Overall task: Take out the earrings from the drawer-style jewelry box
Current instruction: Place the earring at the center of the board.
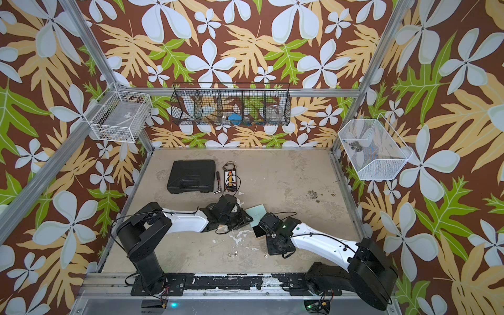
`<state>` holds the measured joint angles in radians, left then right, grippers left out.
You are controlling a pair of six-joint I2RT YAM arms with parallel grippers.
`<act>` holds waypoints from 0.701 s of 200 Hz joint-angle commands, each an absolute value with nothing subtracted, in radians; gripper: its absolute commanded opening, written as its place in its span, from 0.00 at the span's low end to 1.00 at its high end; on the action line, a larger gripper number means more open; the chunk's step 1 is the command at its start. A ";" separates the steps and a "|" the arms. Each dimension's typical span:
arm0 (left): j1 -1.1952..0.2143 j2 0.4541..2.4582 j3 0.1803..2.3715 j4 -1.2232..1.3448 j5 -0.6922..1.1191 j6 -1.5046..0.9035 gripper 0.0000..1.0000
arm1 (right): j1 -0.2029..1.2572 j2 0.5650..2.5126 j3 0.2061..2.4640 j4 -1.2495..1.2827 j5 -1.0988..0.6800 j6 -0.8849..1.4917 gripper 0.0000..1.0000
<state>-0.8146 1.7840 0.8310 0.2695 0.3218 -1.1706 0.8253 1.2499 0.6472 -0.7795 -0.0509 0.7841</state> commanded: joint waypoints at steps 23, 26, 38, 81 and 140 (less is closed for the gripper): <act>-0.815 1.778 0.836 0.235 0.310 -1.149 0.31 | 0.849 1.266 0.645 -0.752 -0.070 0.789 0.10; -0.816 1.778 0.836 0.235 0.310 -1.150 0.31 | 0.848 1.267 0.644 -0.750 -0.072 0.788 0.10; -0.815 1.779 0.836 0.234 0.310 -1.147 0.31 | 0.851 1.273 0.643 -0.741 -0.080 0.791 0.11; -0.816 1.778 0.836 0.234 0.310 -1.147 0.31 | 0.854 1.286 0.644 -0.730 -0.086 0.792 0.18; -0.815 1.741 0.843 0.228 0.311 -1.143 0.34 | 0.854 1.237 0.702 -0.781 -0.029 0.794 0.36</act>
<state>-0.8146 1.7668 0.8314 0.2489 0.3183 -1.1641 0.8532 1.2568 0.6769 -0.7448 -0.0723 0.7853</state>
